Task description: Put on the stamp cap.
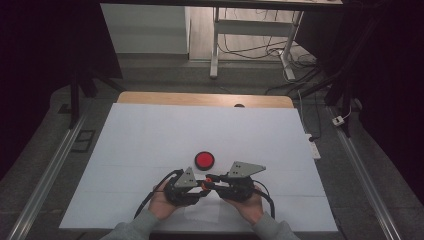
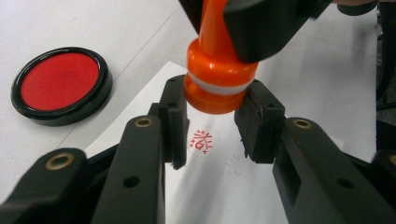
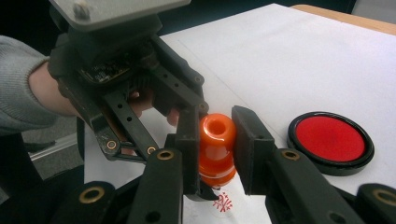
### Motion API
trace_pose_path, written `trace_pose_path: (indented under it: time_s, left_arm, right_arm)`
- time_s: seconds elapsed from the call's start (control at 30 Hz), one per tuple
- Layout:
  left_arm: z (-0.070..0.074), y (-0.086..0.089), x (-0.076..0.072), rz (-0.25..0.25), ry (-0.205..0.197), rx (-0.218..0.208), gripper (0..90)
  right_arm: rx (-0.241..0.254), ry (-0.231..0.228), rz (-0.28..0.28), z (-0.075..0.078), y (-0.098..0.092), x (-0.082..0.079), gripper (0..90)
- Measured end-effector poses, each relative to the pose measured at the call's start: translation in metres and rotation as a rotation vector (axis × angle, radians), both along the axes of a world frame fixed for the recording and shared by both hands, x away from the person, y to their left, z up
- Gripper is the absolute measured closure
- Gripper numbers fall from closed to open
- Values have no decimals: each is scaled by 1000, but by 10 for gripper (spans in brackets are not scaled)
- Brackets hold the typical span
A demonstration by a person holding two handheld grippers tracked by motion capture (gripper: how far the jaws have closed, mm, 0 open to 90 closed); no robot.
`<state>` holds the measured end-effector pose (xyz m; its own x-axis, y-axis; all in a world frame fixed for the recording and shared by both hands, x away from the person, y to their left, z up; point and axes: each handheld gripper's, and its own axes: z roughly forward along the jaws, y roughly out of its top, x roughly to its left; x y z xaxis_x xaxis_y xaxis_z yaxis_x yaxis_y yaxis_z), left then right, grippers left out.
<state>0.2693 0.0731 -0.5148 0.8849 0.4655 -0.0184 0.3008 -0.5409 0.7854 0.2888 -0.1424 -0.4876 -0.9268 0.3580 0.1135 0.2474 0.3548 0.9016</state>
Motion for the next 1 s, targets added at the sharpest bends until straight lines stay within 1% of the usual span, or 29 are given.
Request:
trace_pose_path:
  time_s: [0.23,0.43,0.73,0.83,1.0]
  left_arm:
    - [1,0,0,-2,-4,-3,647]
    - [1,1,0,-7,1,-13,646]
    - [2,1,-1,-5,-10,-18,647]
    - [2,1,-2,1,-10,-29,648]
    - [3,0,-3,2,-35,-16,654]
  right_arm:
    - [-5,-4,1,-1,1,0,718]
    - [-8,-6,0,-1,1,0,719]
    - [-13,-6,0,-2,1,0,719]
    - [-9,-6,2,-2,0,0,719]
    - [-8,-6,2,-1,0,0,720]
